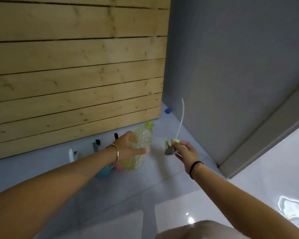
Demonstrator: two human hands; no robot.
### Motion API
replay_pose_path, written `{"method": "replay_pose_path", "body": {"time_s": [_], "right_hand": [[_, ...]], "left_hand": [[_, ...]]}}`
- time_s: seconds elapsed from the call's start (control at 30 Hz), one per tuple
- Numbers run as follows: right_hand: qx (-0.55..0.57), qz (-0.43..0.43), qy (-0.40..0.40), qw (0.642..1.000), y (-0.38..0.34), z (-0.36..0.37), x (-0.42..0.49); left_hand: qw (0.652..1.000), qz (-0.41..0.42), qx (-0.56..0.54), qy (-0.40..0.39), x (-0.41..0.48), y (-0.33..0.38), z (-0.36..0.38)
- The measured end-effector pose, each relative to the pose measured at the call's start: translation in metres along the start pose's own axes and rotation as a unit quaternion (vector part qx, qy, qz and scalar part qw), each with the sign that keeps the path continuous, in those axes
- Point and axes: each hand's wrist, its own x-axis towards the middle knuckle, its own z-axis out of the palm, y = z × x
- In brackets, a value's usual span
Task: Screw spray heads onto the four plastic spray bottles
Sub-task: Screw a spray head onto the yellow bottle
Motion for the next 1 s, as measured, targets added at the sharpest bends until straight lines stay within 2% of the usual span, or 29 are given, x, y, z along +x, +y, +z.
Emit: {"method": "replay_pose_path", "body": {"time_s": [0.2, 0.4, 0.6, 0.8, 1.0], "right_hand": [[-0.012, -0.068, -0.026, 0.997, -0.092, 0.021, -0.049], [-0.062, -0.129, -0.022, 0.989, -0.124, 0.043, -0.091], [-0.050, -0.146, -0.037, 0.987, -0.113, 0.038, -0.113], [-0.050, -0.164, -0.048, 0.984, -0.123, 0.016, -0.120], [-0.057, -0.148, -0.075, 0.985, -0.128, -0.009, -0.121]], "left_hand": [[0.992, 0.044, -0.078, 0.092, -0.040, 0.039, -0.028], [0.980, 0.037, -0.111, 0.159, -0.071, 0.037, -0.040], [0.988, -0.002, -0.063, 0.138, -0.095, 0.017, -0.049], [0.987, -0.019, -0.048, 0.152, -0.102, 0.010, -0.052], [0.983, -0.038, -0.053, 0.171, -0.101, 0.007, -0.057]]}}
